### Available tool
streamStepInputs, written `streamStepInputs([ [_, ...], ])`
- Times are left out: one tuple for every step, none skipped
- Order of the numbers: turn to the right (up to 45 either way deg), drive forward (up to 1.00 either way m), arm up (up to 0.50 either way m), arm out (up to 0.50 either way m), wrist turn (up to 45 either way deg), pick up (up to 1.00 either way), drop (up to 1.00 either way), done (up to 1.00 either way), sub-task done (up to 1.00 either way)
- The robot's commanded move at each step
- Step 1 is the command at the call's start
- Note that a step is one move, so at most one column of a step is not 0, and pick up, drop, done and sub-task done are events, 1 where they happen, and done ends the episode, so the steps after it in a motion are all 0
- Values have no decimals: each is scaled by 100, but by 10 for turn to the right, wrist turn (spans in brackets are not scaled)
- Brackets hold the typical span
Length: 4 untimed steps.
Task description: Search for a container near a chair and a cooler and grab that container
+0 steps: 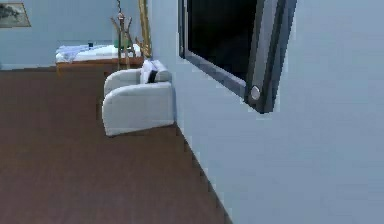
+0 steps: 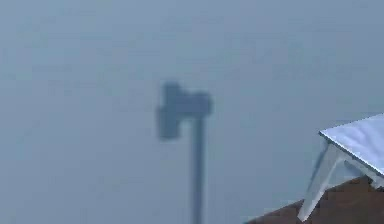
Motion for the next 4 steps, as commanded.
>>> streamStepInputs([
  [450,0,0,0,0,0,0,0,0],
  [240,0,0,0,0,0,0,0,0],
  [450,0,0,0,0,0,0,0,0],
  [240,0,0,0,0,0,0,0,0],
])
